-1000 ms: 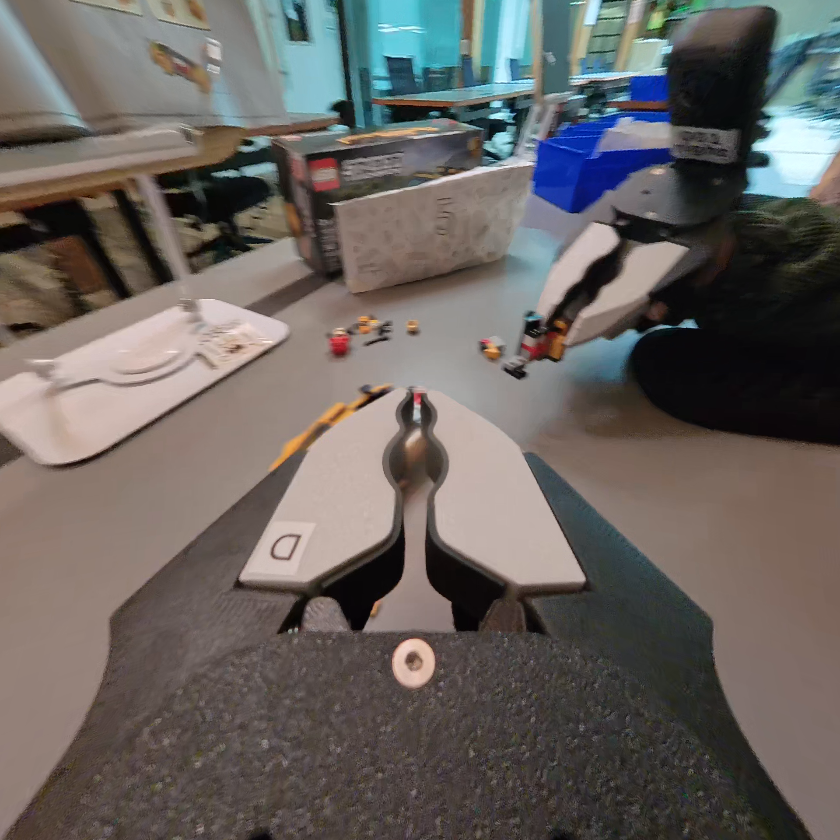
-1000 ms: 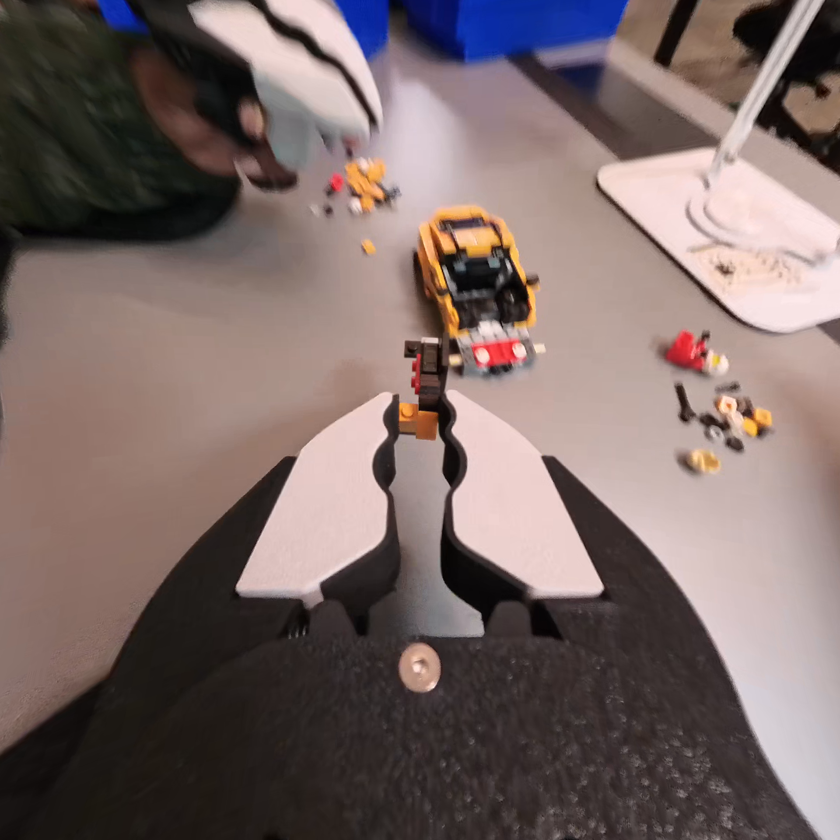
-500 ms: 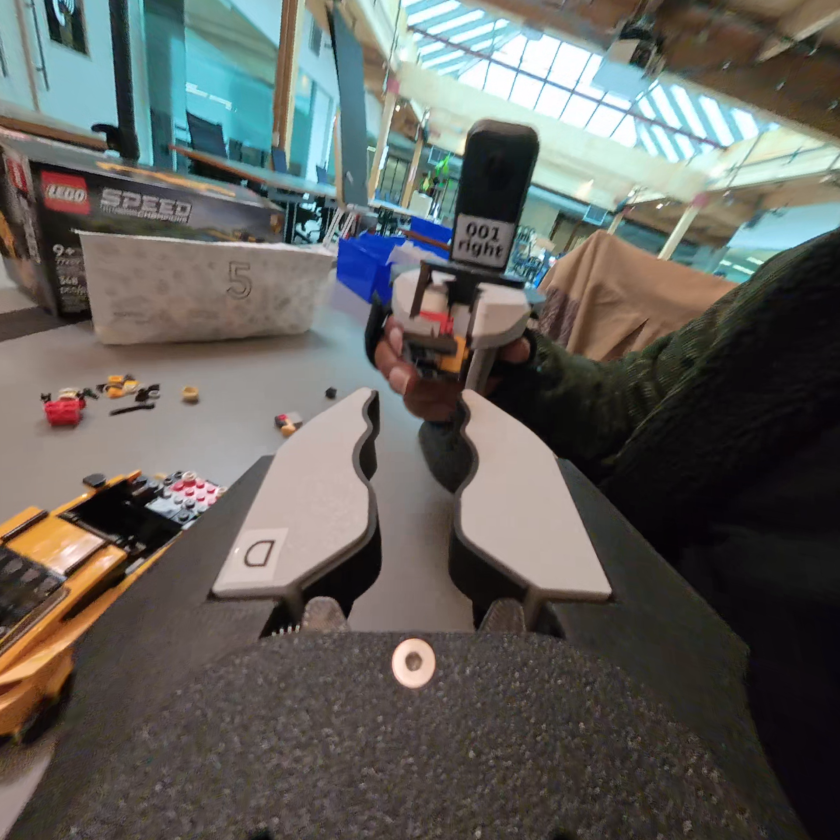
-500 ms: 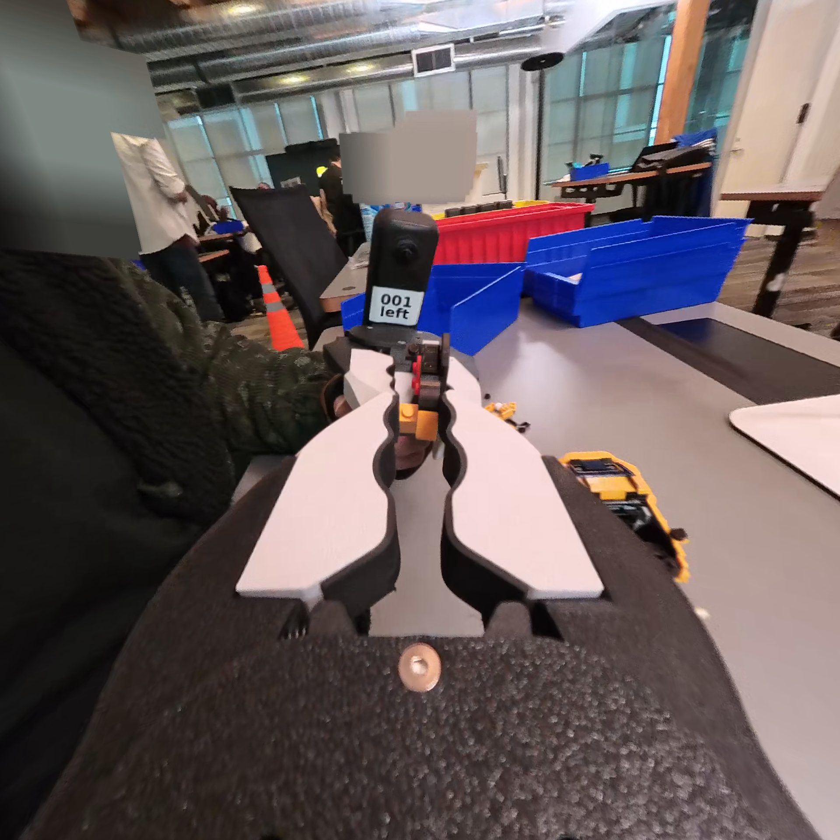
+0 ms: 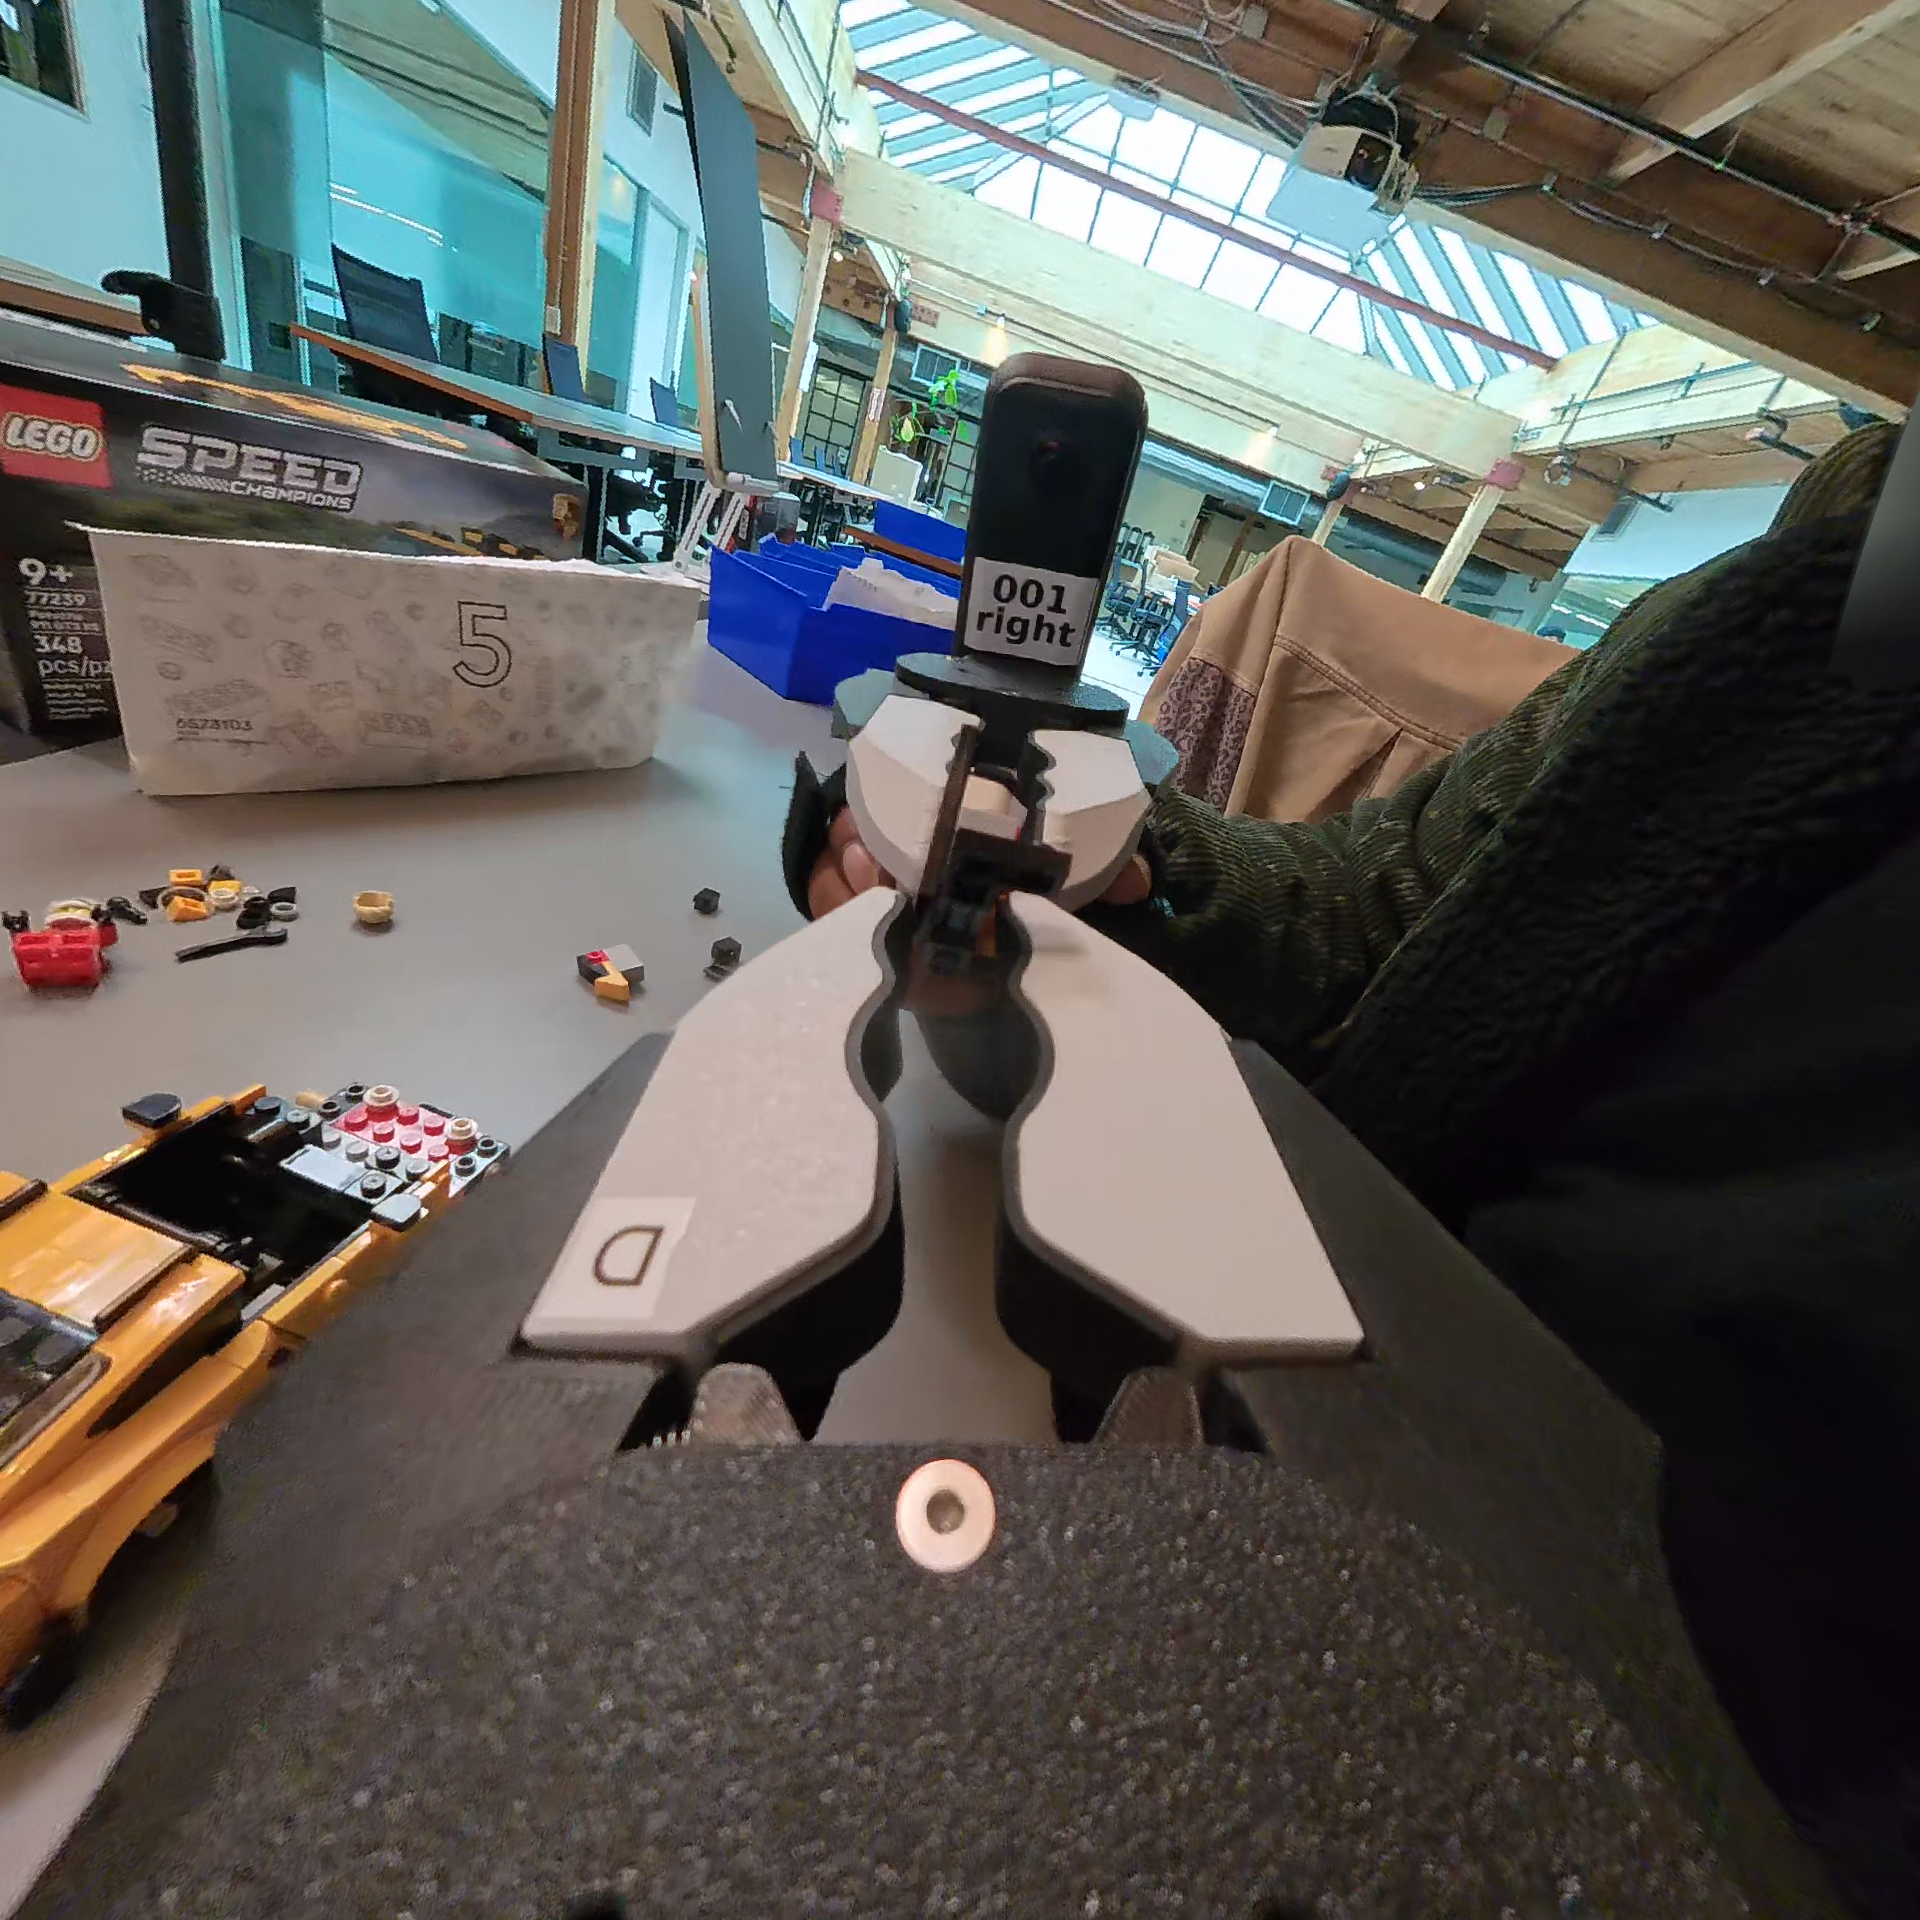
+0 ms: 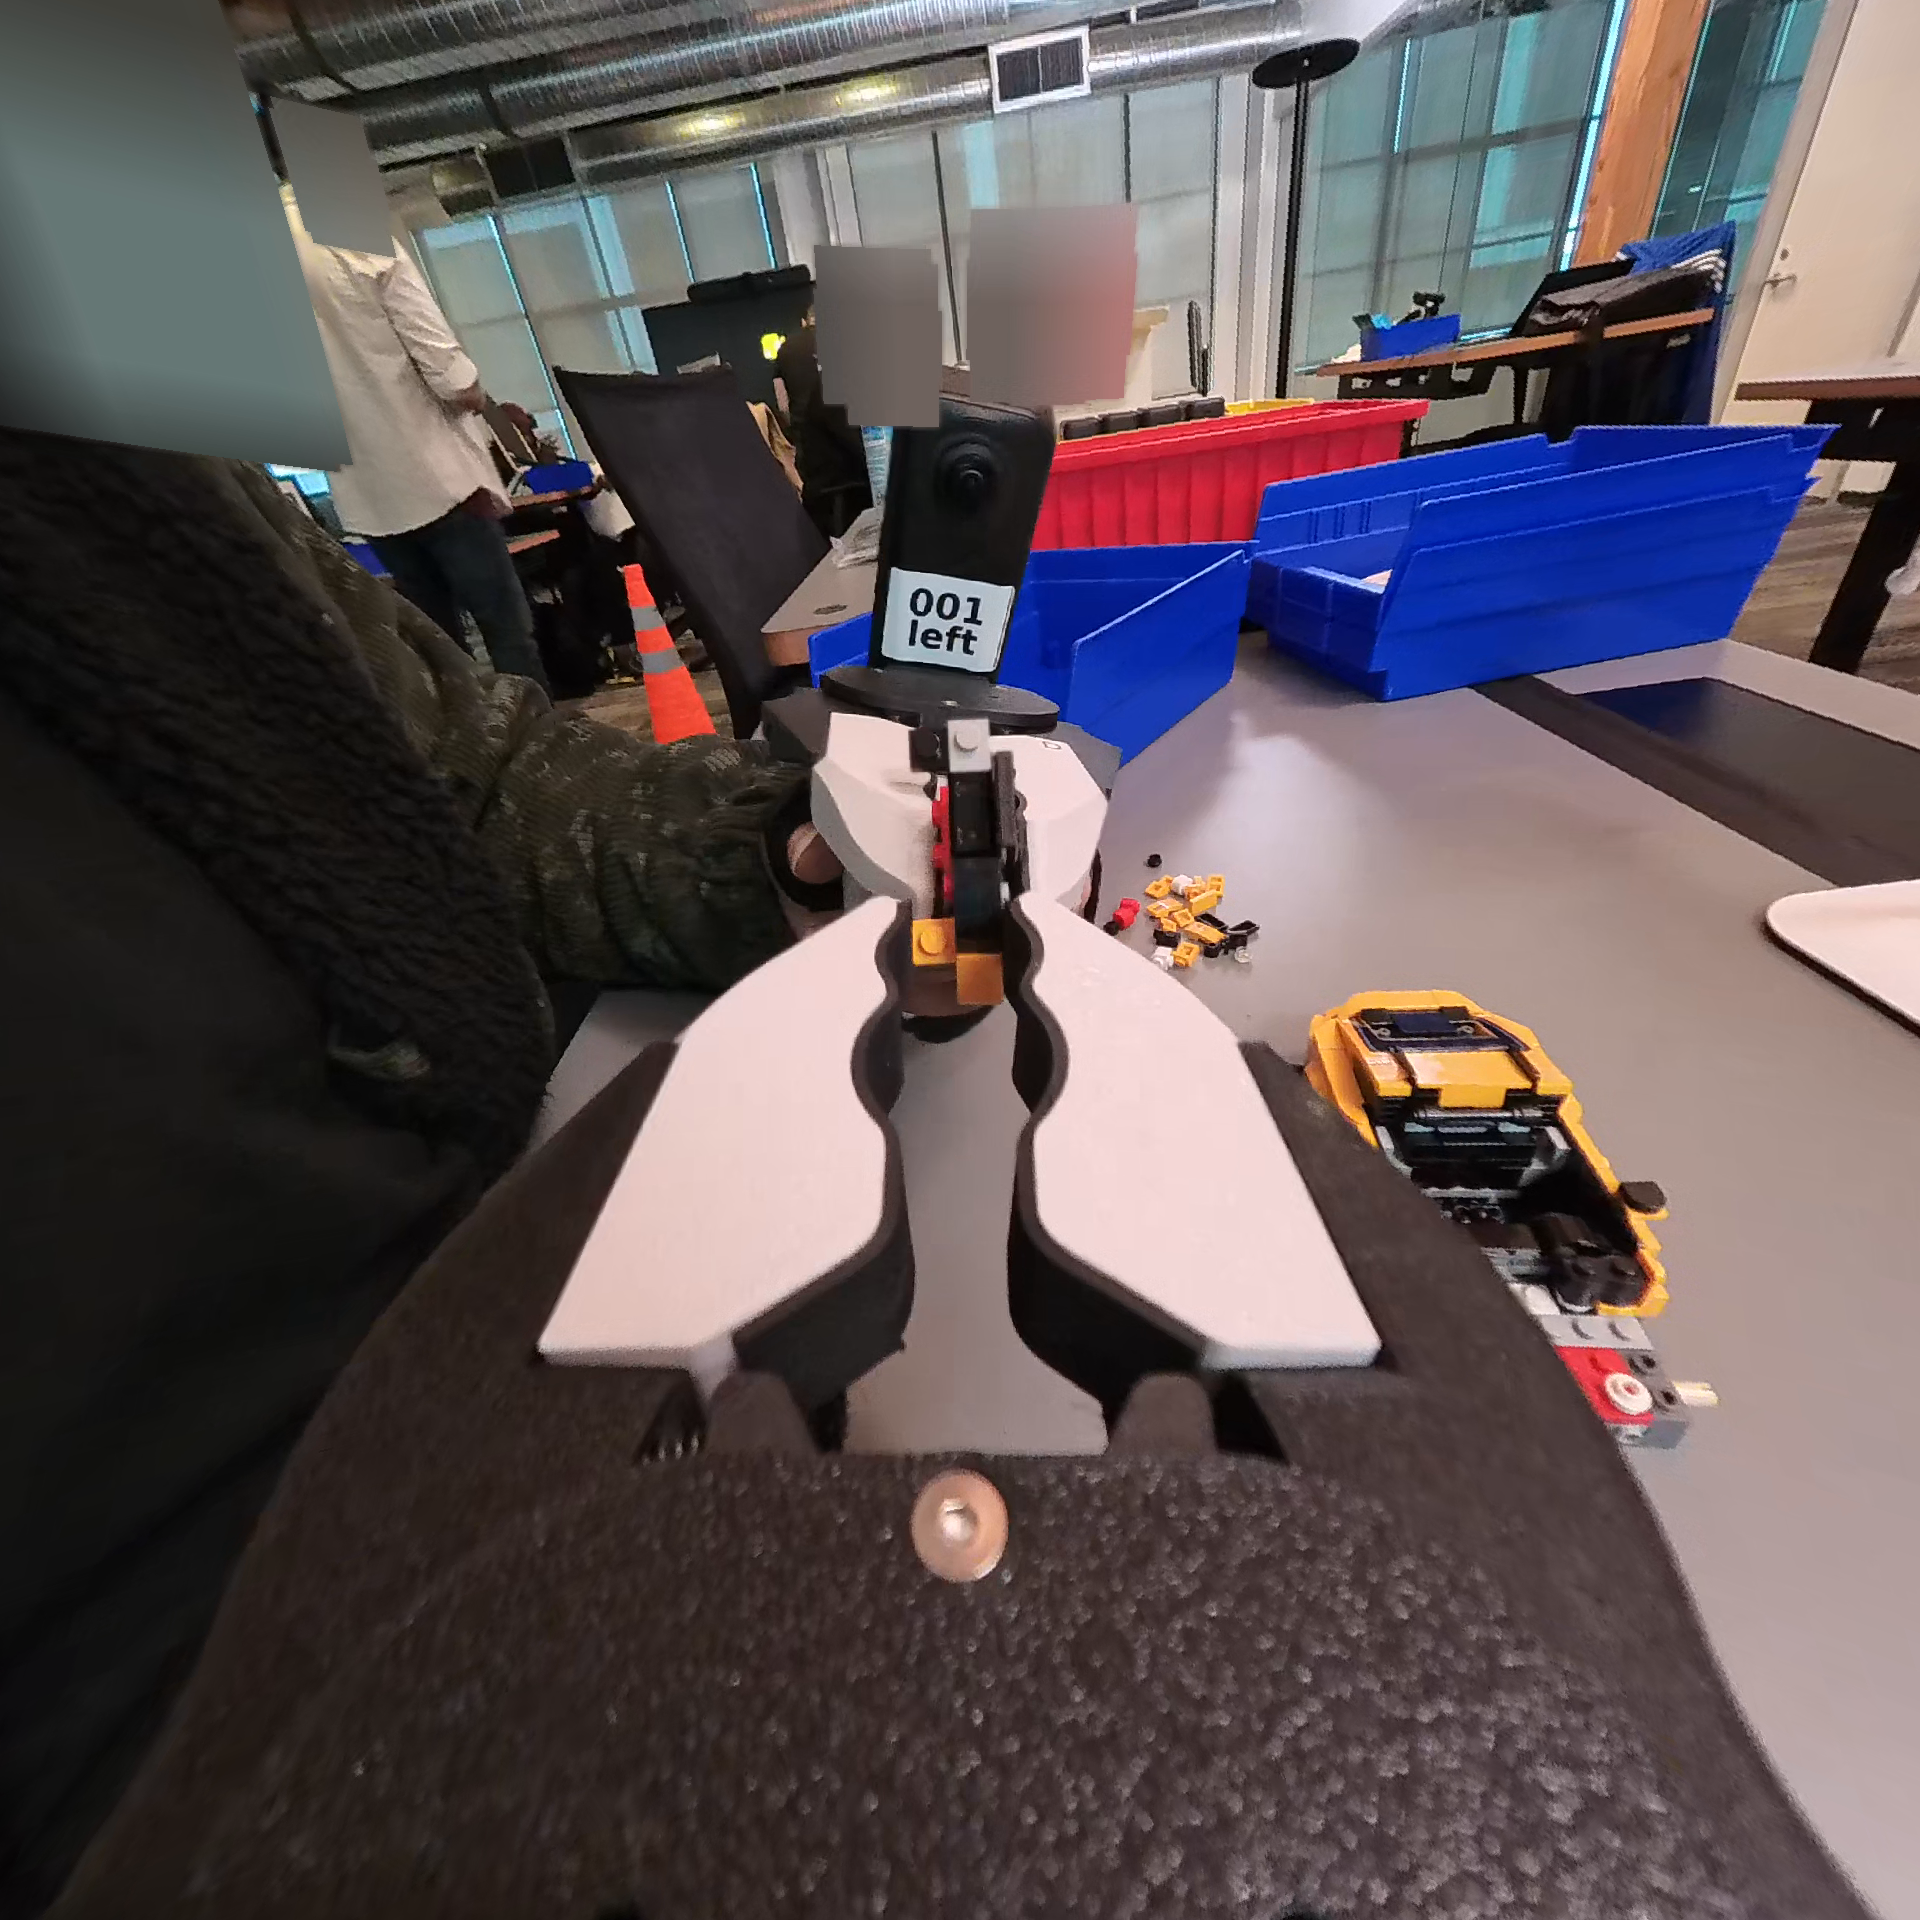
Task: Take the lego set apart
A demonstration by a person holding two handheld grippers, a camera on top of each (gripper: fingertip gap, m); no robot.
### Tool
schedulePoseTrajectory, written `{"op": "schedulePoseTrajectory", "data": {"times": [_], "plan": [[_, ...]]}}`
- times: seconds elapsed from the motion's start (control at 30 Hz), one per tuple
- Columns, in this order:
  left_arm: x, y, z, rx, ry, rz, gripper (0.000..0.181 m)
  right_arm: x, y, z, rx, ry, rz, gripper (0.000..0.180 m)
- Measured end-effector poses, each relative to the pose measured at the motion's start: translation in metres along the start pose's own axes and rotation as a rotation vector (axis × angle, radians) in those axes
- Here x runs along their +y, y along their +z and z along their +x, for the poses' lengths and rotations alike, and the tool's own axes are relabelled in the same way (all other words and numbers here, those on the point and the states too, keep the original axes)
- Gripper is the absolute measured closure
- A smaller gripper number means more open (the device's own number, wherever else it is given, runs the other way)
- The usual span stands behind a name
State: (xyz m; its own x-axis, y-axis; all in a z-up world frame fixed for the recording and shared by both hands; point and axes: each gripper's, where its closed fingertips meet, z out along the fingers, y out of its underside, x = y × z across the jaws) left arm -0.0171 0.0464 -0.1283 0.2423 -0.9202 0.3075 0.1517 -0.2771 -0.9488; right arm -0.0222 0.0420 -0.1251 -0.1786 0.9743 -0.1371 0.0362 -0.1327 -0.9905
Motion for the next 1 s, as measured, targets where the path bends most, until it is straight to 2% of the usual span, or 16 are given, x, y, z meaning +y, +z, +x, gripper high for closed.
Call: {"op": "schedulePoseTrajectory", "data": {"times": [0.47,1.0], "plan": [[0.008,-0.004,-0.008,-0.024,-0.002,-0.053,0.168,0.002,-0.009,0.007,0.028,0.012,-0.027,0.164],[0.027,0.002,0.001,0.025,0.016,-0.159,0.167,0.024,-0.008,-0.002,-0.021,-0.015,-0.156,0.170]]}}
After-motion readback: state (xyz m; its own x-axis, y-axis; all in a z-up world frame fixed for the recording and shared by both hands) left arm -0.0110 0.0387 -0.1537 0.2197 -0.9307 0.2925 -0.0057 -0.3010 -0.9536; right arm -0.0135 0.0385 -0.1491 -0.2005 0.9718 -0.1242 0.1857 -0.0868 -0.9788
